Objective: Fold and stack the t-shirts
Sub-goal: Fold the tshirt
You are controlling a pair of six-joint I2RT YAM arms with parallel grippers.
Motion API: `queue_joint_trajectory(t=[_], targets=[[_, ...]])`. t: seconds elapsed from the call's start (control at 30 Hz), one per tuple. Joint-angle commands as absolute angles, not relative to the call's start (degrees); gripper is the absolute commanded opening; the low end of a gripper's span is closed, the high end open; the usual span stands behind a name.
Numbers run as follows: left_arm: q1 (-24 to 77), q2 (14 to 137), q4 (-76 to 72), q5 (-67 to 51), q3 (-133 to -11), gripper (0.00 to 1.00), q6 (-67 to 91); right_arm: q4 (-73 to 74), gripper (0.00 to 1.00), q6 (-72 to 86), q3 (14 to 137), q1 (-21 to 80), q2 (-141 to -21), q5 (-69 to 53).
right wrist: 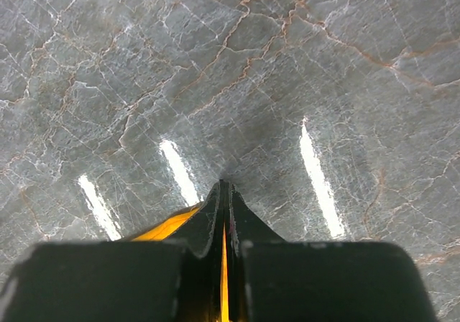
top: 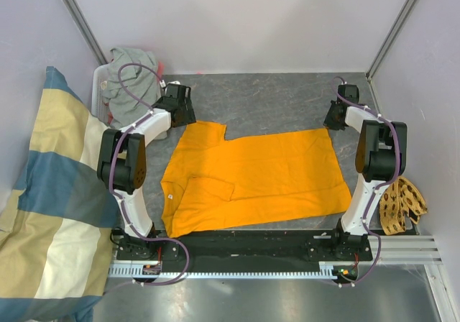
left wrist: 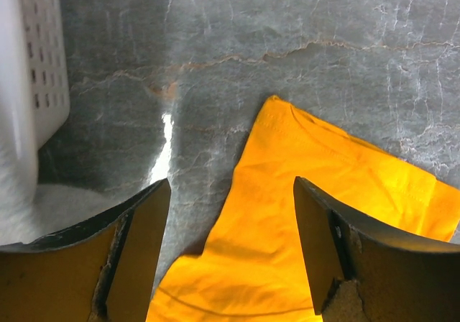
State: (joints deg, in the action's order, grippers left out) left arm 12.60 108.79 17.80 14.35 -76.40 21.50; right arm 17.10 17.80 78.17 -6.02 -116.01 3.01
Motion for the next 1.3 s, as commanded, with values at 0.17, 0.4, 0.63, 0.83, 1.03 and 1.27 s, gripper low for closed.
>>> queue_joint_trajectory(t=[0.17, 0.4, 0.63, 0.83, 1.03, 1.27], targets=[[12.3, 109.5, 18.5, 13.7, -79.6, 0.76, 18.5, 16.3, 0.39, 19.4, 78.8, -6.1, -118.0, 0.4], [12.3, 108.8, 18.6, 13.6, -79.4, 0.76, 18.5, 16.3, 0.42, 19.9, 78.1, -6.3, -117.5, 0.1], [12.3, 108.2, 18.6, 13.8, -78.7, 0.76, 18.5, 16.4, 0.41, 19.9, 76.9, -6.3, -116.3, -2.5], [12.3, 108.3, 18.5, 13.6, -78.7, 0.76, 18.7, 16.8, 0.41, 19.8, 75.2, -6.3, -115.1, -2.7], [12.3, 108.1, 18.6, 13.4, -78.4, 0.76, 18.8, 17.1, 0.41, 19.8, 73.7, -6.3, -114.1, -3.2], [12.3, 108.1, 18.6, 13.2, -78.4, 0.76, 19.0, 17.1, 0.42, 19.8, 71.5, -6.3, -112.4, -3.0]])
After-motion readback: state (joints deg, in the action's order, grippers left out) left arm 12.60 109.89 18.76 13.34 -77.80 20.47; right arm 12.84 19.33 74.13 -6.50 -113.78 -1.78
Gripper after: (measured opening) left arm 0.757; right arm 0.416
